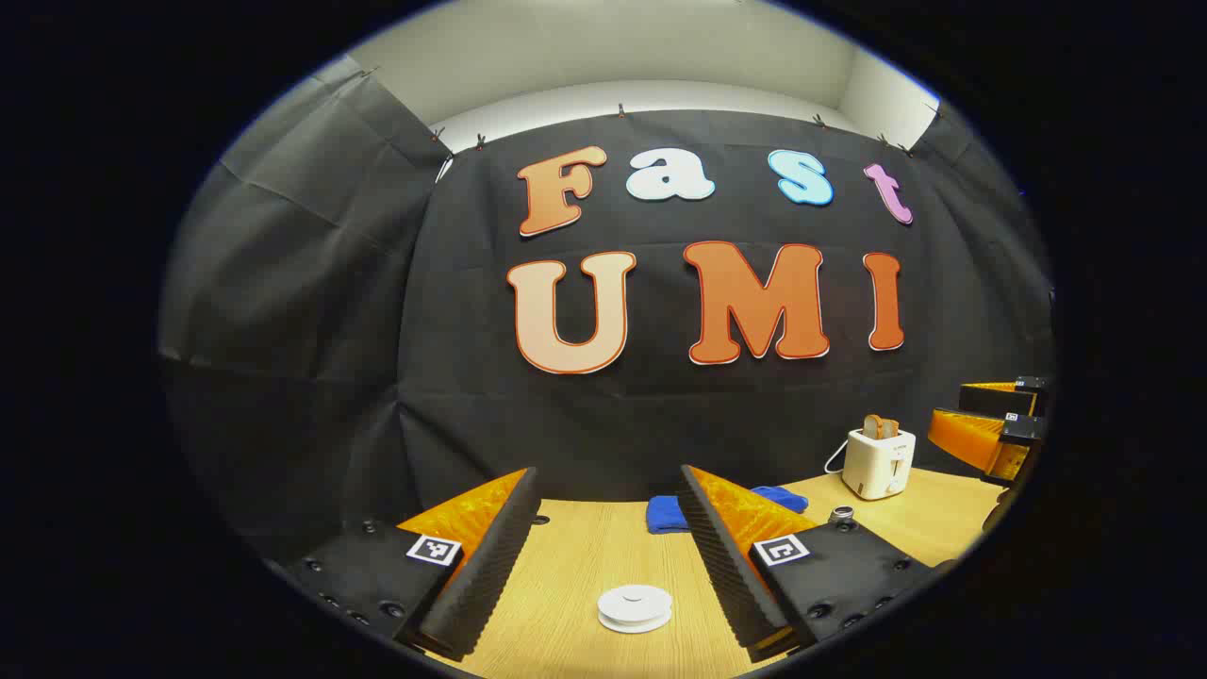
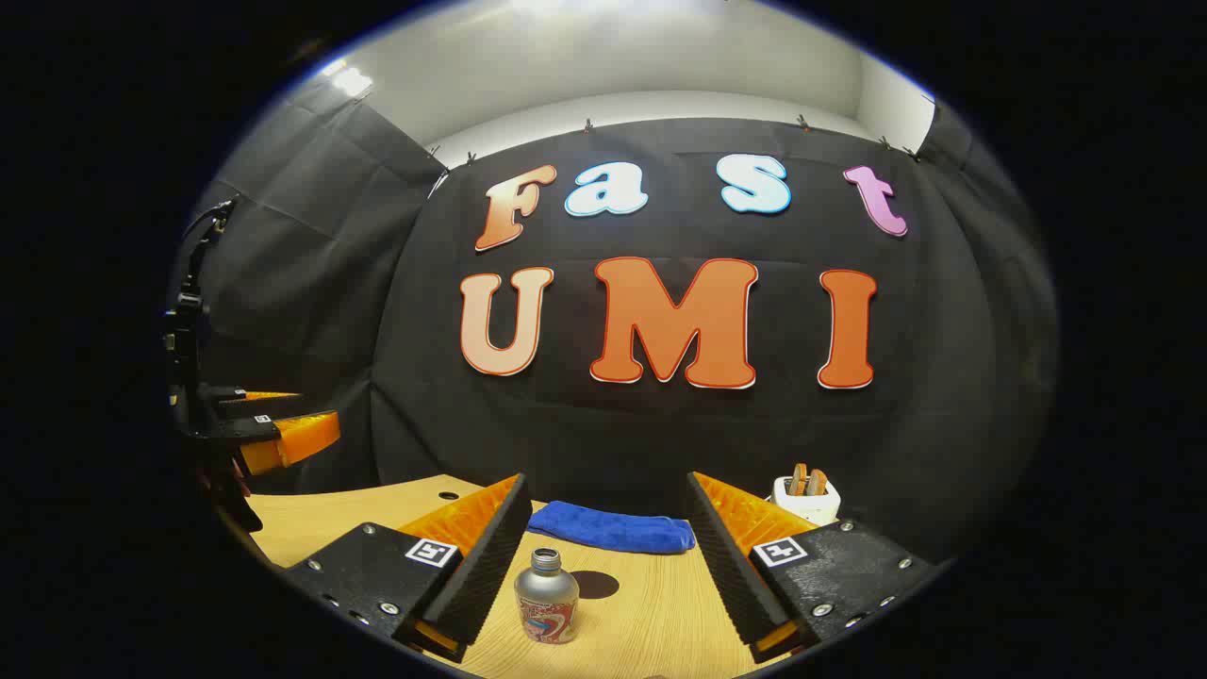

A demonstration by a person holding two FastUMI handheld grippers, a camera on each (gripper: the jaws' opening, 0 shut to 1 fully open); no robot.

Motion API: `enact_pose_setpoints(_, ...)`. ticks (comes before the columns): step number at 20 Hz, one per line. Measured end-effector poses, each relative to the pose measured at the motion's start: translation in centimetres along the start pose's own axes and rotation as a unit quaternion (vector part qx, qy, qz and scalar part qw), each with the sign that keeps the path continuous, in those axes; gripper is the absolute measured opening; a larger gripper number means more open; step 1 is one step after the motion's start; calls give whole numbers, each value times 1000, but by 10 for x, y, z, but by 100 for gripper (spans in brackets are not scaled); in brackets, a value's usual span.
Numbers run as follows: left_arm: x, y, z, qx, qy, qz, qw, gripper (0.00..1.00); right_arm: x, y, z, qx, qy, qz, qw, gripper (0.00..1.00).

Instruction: Open the teacup lid with one hand, grasp the water bottle and pour water into the teacup with the other hand; after pouring, place the water bottle on the coaster and then close the teacup lid.

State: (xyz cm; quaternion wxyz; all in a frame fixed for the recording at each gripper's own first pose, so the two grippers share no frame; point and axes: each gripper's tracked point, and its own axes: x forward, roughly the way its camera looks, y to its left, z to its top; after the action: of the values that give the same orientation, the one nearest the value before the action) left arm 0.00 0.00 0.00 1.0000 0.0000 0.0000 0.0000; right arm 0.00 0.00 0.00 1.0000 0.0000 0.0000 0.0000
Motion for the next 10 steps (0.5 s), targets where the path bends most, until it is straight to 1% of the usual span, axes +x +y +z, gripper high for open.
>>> enact_pose_setpoints(2,0,1,2,0,0,1,1000,100,0,-1,1,2,0,-2,1000,98)
enact_pose_setpoints(5,1,0,0,0,1,0,1000,100,-1,0,2,10,3,-1,1000,98)
enact_pose_setpoints(6,1,0,0,0,1,-1,1000,97,0,-1,2,14,4,0,1000,98)
enact_pose_setpoints(7,1,-1,0,1,0,-1,1000,97,0,-1,3,19,4,0,1000,98)
enact_pose_setpoints(8,1,0,1,1,0,-2,1000,100,-1,-2,4,23,2,0,1000,98)
enact_pose_setpoints(10,3,-1,3,2,0,-2,1000,94,-1,-3,7,25,-2,0,1000,98)
